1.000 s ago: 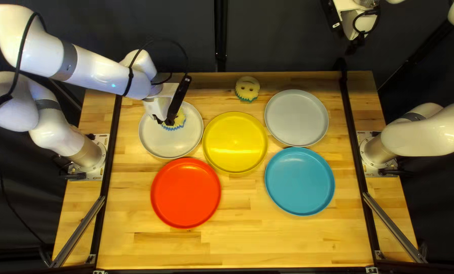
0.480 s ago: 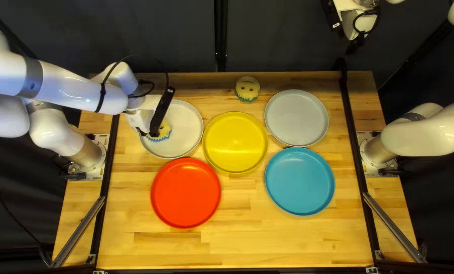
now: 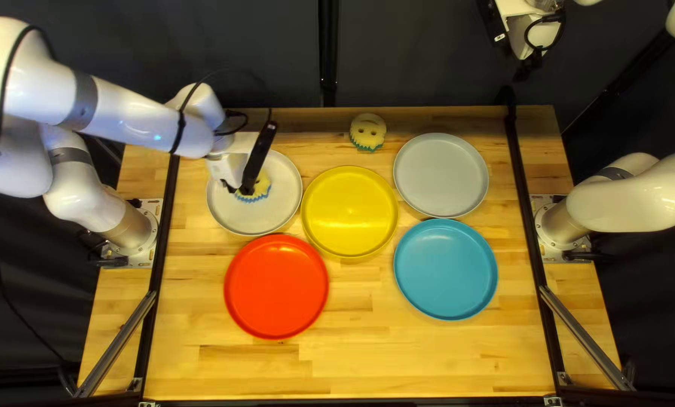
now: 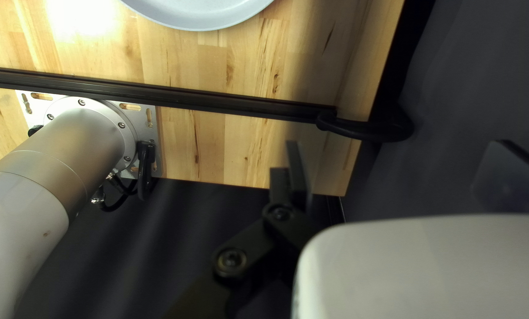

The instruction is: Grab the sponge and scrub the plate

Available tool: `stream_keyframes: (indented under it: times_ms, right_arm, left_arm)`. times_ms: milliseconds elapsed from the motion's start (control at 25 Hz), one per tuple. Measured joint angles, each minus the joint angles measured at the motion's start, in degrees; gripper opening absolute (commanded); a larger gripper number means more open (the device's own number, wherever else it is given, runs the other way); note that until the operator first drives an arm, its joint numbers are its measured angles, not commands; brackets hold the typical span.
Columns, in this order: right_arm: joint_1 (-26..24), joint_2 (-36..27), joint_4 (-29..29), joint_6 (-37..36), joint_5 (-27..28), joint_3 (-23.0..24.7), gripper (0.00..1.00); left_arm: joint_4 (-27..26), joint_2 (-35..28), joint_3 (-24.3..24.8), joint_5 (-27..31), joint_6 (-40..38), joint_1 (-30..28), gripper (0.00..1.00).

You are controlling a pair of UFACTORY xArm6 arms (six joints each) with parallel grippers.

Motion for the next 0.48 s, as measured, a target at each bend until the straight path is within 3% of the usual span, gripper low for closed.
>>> stream_keyframes:
  times_ms: [240,480]
  right_arm:
    - [0.0,0.0,0.0,0.0,0.0,0.0,1.0]
    - [0.0,0.0,0.0,0.0,0.0,0.0,1.0]
  left_arm:
    - [-0.7,-3.1,3.8,-1.3,-0.9,-2.6,0.0]
    - [1.5,-13.9,12.3,-0.4,-5.5,-4.4,0.0]
